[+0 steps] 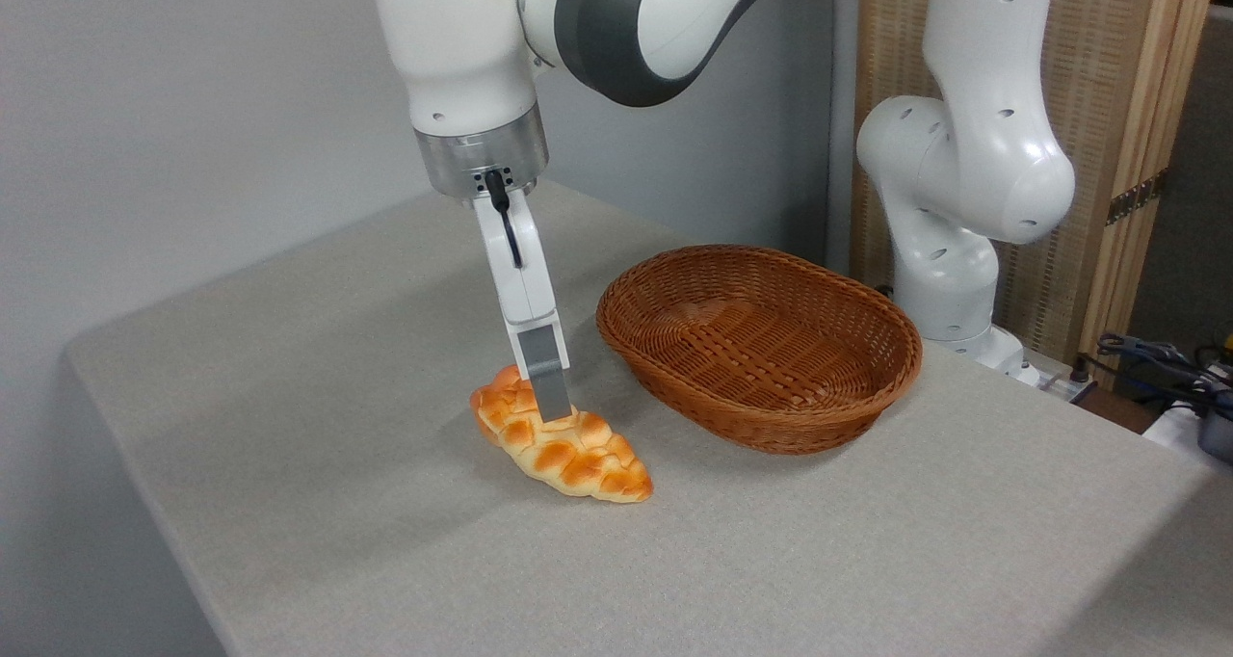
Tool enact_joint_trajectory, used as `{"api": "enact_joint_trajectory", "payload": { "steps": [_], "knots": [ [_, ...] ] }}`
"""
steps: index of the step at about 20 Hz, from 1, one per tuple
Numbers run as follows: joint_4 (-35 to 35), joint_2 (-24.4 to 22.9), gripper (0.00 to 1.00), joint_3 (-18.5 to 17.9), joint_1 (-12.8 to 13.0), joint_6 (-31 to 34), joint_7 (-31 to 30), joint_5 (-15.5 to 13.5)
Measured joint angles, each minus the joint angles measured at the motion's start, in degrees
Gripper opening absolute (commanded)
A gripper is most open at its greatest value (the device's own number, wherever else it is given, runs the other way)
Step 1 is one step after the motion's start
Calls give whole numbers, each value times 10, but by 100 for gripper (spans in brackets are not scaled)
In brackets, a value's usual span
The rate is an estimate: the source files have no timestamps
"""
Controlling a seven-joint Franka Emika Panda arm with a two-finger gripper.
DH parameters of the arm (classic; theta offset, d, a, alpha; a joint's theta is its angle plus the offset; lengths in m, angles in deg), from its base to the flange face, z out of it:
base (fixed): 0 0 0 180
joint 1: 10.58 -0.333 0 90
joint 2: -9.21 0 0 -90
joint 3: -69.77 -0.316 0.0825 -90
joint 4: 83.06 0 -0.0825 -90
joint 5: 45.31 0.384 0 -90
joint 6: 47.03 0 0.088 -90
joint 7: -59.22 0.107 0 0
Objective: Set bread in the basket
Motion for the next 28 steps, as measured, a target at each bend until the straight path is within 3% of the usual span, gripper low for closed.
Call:
{"api": "enact_joint_trajectory", "payload": {
  "steps": [9,18,24,28],
  "knots": [
    [0,19,100,1,1,0,50,0],
    [-9,46,100,0,0,-26,293,0],
    [-29,62,100,0,0,-63,395,0],
    [-31,65,98,1,1,-61,412,0]
  ]
}}
